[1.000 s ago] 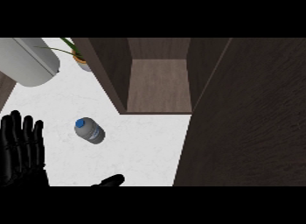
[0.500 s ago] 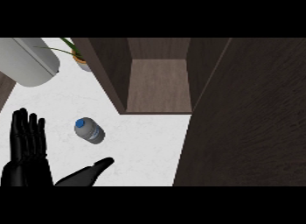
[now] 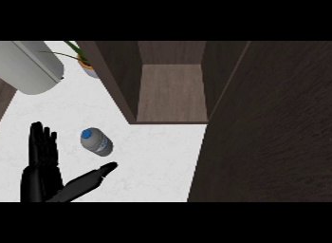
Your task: Pick up the bottled water, place it into the cabinet and close the cabinet
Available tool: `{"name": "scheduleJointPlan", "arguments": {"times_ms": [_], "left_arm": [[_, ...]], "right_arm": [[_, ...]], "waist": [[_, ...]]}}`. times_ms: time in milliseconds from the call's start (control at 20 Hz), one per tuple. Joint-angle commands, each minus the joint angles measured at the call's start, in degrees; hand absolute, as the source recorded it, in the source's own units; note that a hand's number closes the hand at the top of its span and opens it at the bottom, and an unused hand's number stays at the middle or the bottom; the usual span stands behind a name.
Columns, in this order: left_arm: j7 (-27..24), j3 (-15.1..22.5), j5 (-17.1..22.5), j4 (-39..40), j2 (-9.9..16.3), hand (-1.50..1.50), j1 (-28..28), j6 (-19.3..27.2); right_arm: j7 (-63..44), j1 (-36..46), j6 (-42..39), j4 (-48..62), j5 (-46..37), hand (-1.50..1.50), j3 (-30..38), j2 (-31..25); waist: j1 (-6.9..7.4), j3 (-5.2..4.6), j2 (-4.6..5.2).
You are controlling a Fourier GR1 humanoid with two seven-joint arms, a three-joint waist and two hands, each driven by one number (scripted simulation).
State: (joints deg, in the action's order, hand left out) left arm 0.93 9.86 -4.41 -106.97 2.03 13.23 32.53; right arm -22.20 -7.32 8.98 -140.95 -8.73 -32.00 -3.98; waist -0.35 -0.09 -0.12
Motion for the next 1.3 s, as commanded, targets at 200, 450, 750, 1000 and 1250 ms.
{"name": "scheduleJointPlan", "arguments": {"times_ms": [200,450,750,1000,1250], "left_arm": [[-10.1,-7.6,9.2,16.8,-0.9,-1.5,-4.1,-5.3],[-20.2,-11.0,13.5,26.0,-1.6,-1.5,-2.4,-10.4],[-28.3,-13.1,15.7,37.4,-2.0,-1.5,-9.5,-11.0],[-33.9,-18.7,20.0,47.3,0.6,-1.5,-13.0,-19.5],[-39.7,-20.0,19.7,54.1,0.0,-1.5,-14.8,-19.6]], "right_arm": [[-5.0,2.7,1.9,-4.0,-6.7,-1.5,-1.0,-1.1],[-5.8,0.6,3.6,-7.1,-8.5,-1.5,-4.8,-2.1],[-8.8,4.1,4.2,-8.6,-6.0,-1.5,-1.3,-3.4],[-4.5,4.8,5.0,-2.3,-6.1,-1.5,-1.6,-3.2],[-3.5,1.3,6.2,-5.0,-6.8,-1.5,-3.1,-5.7]], "waist": [[-0.12,-0.03,0.08],[-0.31,-0.06,-0.07],[-0.38,-0.05,0.06],[0.0,0.02,0.11],[-0.27,0.02,0.07]]}}
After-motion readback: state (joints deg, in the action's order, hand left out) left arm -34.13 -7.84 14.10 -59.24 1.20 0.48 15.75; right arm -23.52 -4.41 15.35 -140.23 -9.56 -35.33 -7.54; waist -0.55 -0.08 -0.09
